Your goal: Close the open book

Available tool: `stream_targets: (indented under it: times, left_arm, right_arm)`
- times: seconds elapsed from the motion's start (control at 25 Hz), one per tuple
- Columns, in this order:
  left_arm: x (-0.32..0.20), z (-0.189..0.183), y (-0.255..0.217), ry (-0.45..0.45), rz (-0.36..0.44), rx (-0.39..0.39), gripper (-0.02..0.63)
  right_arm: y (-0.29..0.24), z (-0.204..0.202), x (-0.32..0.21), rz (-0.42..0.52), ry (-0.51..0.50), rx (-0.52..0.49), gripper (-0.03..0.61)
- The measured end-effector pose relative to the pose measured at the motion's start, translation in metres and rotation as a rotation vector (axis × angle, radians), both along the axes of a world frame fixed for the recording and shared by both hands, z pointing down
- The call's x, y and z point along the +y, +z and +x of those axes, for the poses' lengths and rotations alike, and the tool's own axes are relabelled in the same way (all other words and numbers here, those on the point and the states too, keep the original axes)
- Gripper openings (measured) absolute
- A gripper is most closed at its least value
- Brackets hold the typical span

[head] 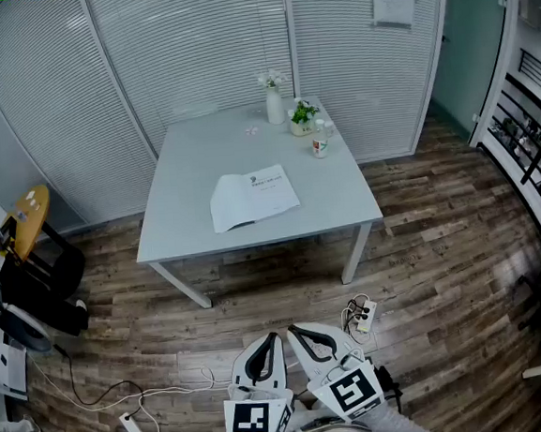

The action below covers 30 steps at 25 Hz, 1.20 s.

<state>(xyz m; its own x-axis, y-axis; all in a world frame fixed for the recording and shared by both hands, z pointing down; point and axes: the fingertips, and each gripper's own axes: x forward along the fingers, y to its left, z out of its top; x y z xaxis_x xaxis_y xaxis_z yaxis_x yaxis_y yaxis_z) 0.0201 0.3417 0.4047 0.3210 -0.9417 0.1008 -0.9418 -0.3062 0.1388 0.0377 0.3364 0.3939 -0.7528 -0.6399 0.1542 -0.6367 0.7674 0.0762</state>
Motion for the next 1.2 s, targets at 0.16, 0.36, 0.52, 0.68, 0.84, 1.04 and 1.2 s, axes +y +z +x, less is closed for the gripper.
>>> stream_targets:
  times: [0.16,0.36,0.52,0.68,0.84,1.04,1.2]
  left_arm:
    - [0.003,0.004,-0.001,-0.005,0.006,-0.003,-0.002]
    - [0.006,0.017,-0.002,-0.012,0.006,-0.001,-0.002]
    - [0.008,0.032,0.005,-0.021,-0.005,0.008,-0.002]
    - [0.008,0.043,0.012,-0.027,-0.019,0.034,-0.002]
    - [-0.002,0.040,0.016,-0.041,-0.030,0.024,-0.002]
    - [-0.036,0.030,0.018,-0.035,-0.032,0.024,-0.002]
    - [-0.075,0.019,0.023,-0.005,-0.033,0.034,-0.002]
  right_arm:
    - [-0.004,0.007,0.005,0.020,0.004,-0.024,0.002]
    - [-0.002,0.021,0.009,0.014,-0.008,-0.034,0.002]
    - [0.004,0.035,0.011,-0.002,-0.019,-0.026,0.002]
    - [0.009,0.046,0.011,0.015,-0.023,-0.004,0.002]
    - [0.015,0.046,0.003,0.005,-0.027,-0.002,0.002]
    - [0.019,0.038,-0.030,-0.003,-0.016,0.002,0.002]
    - [0.022,0.029,-0.070,0.000,0.019,0.002,0.002]
